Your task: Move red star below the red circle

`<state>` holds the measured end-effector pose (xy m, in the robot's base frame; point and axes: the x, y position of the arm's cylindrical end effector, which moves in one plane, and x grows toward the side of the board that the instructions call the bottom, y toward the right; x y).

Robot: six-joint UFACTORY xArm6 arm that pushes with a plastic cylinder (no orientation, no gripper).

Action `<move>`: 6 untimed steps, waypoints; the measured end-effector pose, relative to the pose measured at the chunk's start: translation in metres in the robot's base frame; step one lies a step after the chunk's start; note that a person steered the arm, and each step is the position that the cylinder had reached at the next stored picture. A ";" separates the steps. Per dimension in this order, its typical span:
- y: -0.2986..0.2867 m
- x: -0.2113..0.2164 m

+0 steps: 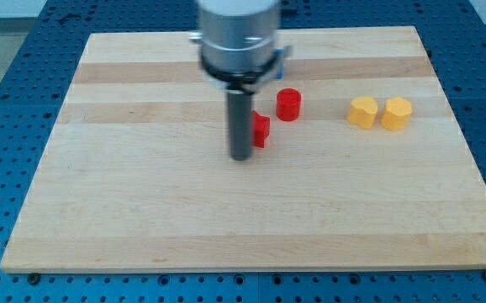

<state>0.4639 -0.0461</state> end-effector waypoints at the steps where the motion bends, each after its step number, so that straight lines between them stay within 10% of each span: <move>1: -0.044 -0.030; 6: 0.074 -0.053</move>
